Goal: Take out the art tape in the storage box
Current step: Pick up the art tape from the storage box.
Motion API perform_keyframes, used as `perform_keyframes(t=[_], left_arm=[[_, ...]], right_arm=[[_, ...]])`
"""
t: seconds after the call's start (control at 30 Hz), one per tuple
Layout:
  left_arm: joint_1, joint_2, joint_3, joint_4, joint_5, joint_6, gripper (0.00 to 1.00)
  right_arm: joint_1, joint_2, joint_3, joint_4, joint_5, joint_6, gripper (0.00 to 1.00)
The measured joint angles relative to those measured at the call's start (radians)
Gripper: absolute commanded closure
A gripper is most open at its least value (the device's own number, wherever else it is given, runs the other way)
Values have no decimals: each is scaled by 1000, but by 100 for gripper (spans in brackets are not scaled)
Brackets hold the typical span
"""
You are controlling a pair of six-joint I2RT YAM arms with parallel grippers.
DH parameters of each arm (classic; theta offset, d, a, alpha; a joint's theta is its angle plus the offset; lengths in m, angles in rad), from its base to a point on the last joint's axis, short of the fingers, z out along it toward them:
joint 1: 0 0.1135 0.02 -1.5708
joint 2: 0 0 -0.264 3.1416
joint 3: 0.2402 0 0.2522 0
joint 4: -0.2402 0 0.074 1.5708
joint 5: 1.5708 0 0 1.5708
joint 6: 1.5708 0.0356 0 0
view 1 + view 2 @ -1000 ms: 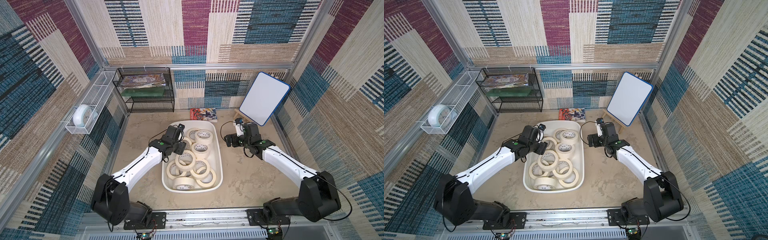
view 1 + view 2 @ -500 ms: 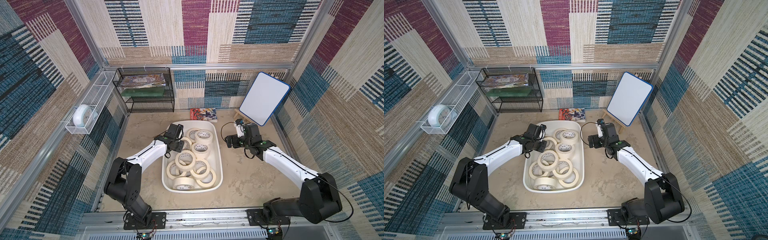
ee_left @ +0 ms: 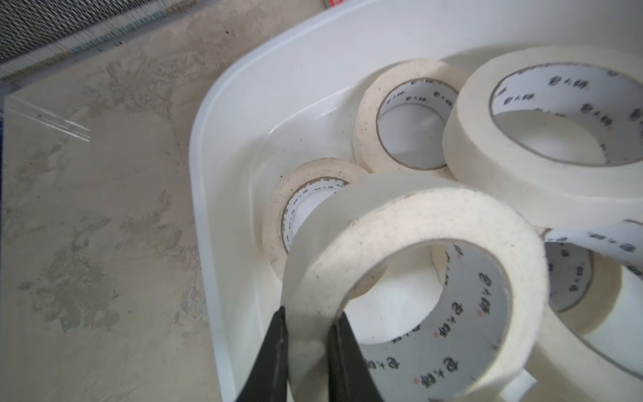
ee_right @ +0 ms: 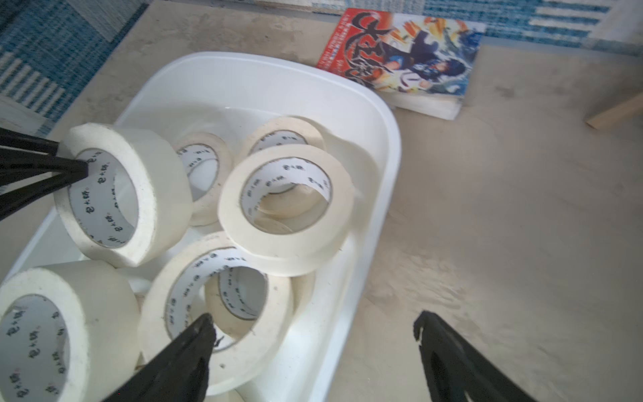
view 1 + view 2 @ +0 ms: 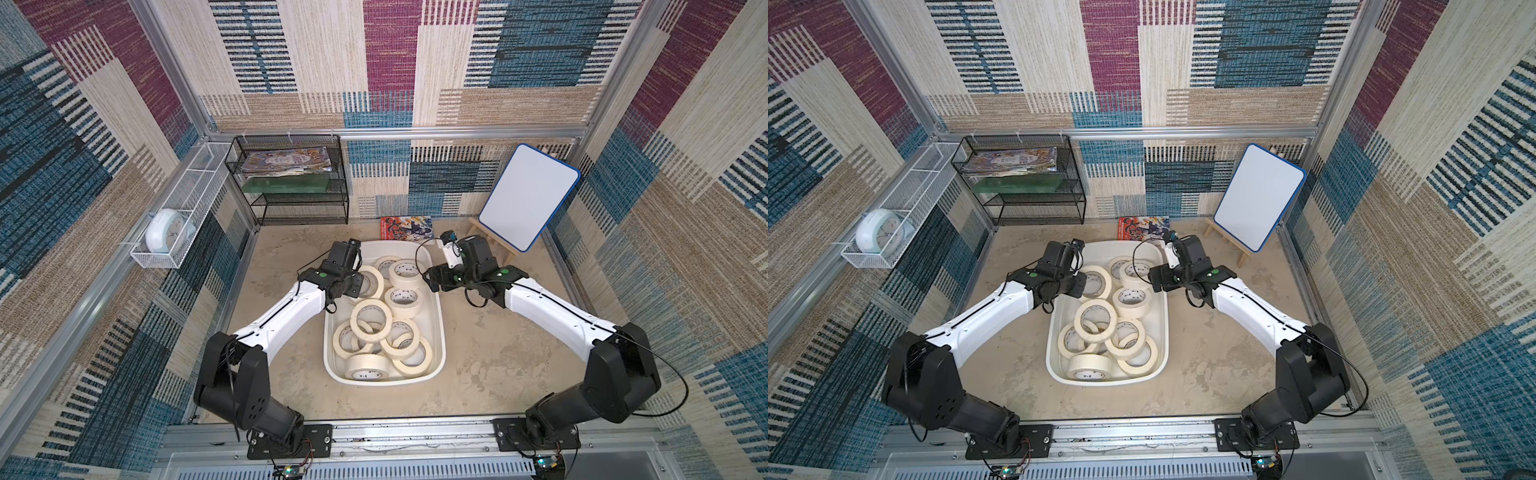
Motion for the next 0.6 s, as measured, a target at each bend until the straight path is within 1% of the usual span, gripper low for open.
perform_keyframes(t=[0.1,0.2,0.37,0.5,0.57,0.6], left_arm=[[-3,-31,19,-10,-5,-2,100],[-10,-34,19,-17,-5,-2,100],[-21,-35,19,-26,-5,-11,100],[-36,-62,19,-26,-3,-28,100],[-45,-75,19,-26,-1,-35,100],[-50,-82,16,-26,0,-39,100]], right_arm=[[48,70,100,-10,-19,11,22],[102,134,181,-23,-35,21,29],[190,217,265,-33,-74,33,31],[207,275,307,-40,-77,42,34],[207,295,326,-42,-77,48,38],[208,306,336,-42,-74,50,42]])
